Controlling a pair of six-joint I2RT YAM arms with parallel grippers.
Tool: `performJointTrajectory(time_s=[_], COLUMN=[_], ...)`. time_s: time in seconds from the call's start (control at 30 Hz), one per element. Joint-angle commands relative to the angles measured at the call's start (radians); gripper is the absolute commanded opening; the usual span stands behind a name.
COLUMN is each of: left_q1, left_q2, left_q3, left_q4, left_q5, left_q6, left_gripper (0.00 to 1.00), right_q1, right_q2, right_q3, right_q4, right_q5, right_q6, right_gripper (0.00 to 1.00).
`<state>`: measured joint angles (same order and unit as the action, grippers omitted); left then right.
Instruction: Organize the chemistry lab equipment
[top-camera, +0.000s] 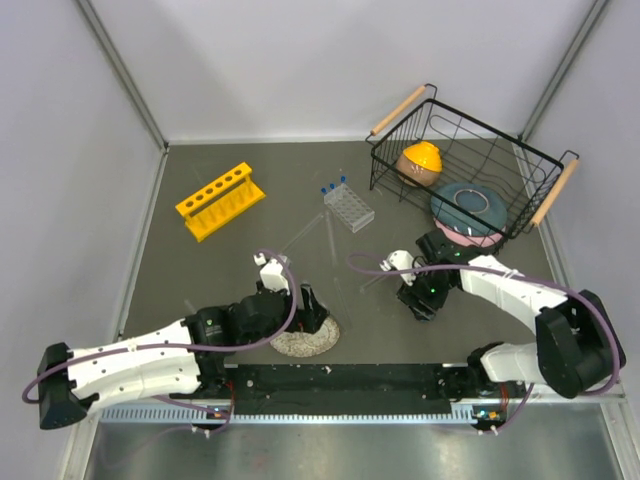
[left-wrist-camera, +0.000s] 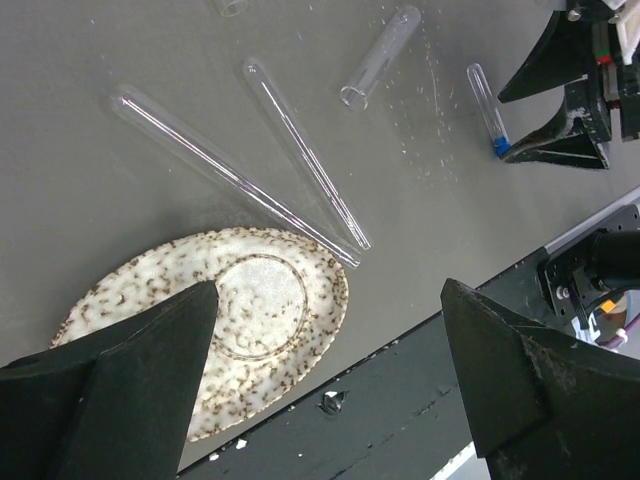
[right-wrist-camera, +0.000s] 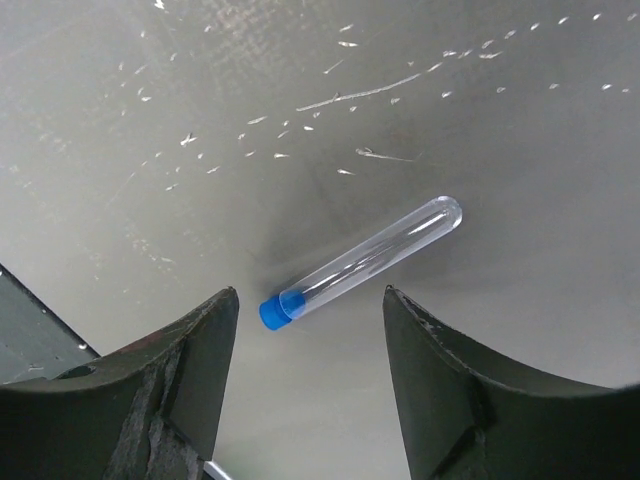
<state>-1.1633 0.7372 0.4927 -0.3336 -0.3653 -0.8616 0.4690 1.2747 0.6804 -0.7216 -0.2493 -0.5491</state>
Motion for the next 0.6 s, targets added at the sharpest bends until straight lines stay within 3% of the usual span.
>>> performJointTrajectory(time_s=[0.0, 0.37, 0.43, 0.57], left_q1=[0.013, 0.036, 0.05, 0.088], left_q2=[-0.022, -0.117, -0.128, -0.099], left_q3=[-0.025, -0.131, -0.147, -0.177], left_q4=[0.088, 0.191, 0.221, 0.321], left_q5=[0.02, 0.04, 0.068, 0.143], left_q6=[-0.007, -0.092, -0.111, -0.135], left_gripper=[0.99, 0.99, 0.99, 0.99], right_q1=[0.005, 0.005, 0.005, 0.005], right_q2=[0.026, 0.114, 0.112, 0.103], right_q3=[0.005, 0.024, 0.025, 0.044], right_q4=[0.051, 0.054, 0.054, 0.044], right_q5=[0.022, 0.031, 0.027, 0.006], right_q6=[0.029, 0.052, 0.049, 0.025], right_gripper=[0.58, 0.28, 0.19, 0.1])
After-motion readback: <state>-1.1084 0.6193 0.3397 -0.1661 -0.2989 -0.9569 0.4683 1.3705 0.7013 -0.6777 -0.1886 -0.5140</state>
